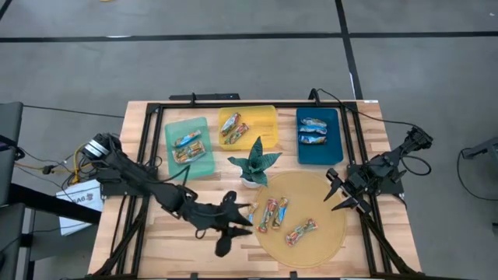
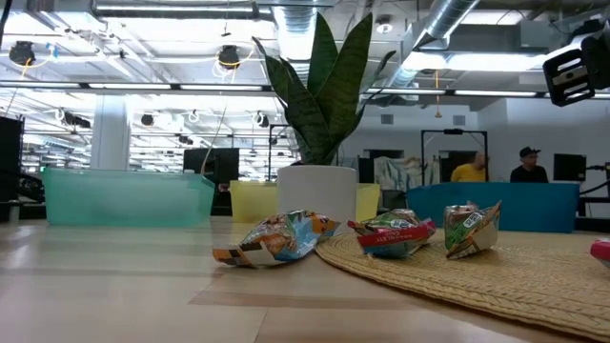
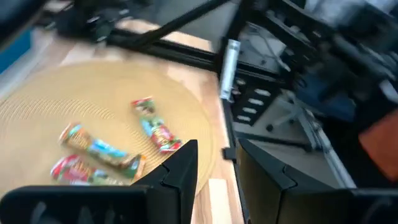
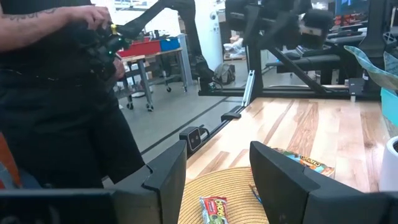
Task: Pick and place Granola Bars by type
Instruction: Put the orange granola bar into the green bin
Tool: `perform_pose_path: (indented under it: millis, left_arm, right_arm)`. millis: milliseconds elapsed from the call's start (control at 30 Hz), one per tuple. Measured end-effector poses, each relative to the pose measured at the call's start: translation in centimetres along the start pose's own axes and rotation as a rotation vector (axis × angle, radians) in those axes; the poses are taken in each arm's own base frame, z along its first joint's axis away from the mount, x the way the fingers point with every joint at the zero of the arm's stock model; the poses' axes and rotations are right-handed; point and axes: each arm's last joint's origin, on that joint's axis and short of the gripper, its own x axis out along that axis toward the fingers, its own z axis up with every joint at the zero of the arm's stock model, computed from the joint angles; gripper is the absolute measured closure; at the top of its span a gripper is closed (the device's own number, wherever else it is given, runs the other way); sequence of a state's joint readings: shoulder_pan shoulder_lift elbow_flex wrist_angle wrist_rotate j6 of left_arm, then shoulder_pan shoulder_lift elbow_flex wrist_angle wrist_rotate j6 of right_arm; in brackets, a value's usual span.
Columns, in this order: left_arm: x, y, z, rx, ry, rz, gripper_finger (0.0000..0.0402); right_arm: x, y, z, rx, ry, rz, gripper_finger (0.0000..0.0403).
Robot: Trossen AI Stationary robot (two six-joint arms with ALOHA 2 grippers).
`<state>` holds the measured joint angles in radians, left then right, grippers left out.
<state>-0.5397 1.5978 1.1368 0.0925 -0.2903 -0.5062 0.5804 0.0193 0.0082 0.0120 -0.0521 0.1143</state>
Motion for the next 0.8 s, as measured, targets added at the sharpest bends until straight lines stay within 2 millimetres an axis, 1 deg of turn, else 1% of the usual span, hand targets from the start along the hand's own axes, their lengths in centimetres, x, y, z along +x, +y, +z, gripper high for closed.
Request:
perform_pose_path:
  millis: [167, 300, 400, 500, 667, 733, 800]
  left_arm:
    - [0.2, 1.3, -0.6, -0.199, 0.023, 0.161, 0.0299]
    - [0.1, 2.2, -1.3, -0.320, 0.062, 0.264, 0.0299]
    - [-0.2, 2.5, -1.2, -0.385, 0.108, 0.331, 0.0299]
    - [-0.7, 2.5, -0.5, -0.401, 0.155, 0.395, 0.0299]
    - [-1.7, 2.2, 1.7, -0.401, 0.193, 0.480, 0.0299]
    - [-1.8, 2.1, 2.4, -0.405, 0.206, 0.506, 0.0299]
    - [-1.9, 2.1, 2.7, -0.397, 0.232, 0.530, 0.0299]
  right_arm:
    - [0.0, 0.0, 0.0, 0.000, 0.000, 0.000, 0.0234]
    - [0.0, 0.0, 0.0, 0.000, 0.000, 0.000, 0.0234]
    - [0.0, 0.0, 0.0, 0.000, 0.001, 0.000, 0.0234]
    - [0.0, 0.0, 0.0, 0.000, 0.000, 0.000, 0.0234]
    - [0.0, 0.0, 0.0, 0.000, 0.000, 0.000, 0.0234]
    - [0.0, 0.0, 0.0, 0.000, 0.000, 0.000, 0.0234]
    - [0.0, 0.0, 0.0, 0.000, 0.000, 0.000, 0.0234]
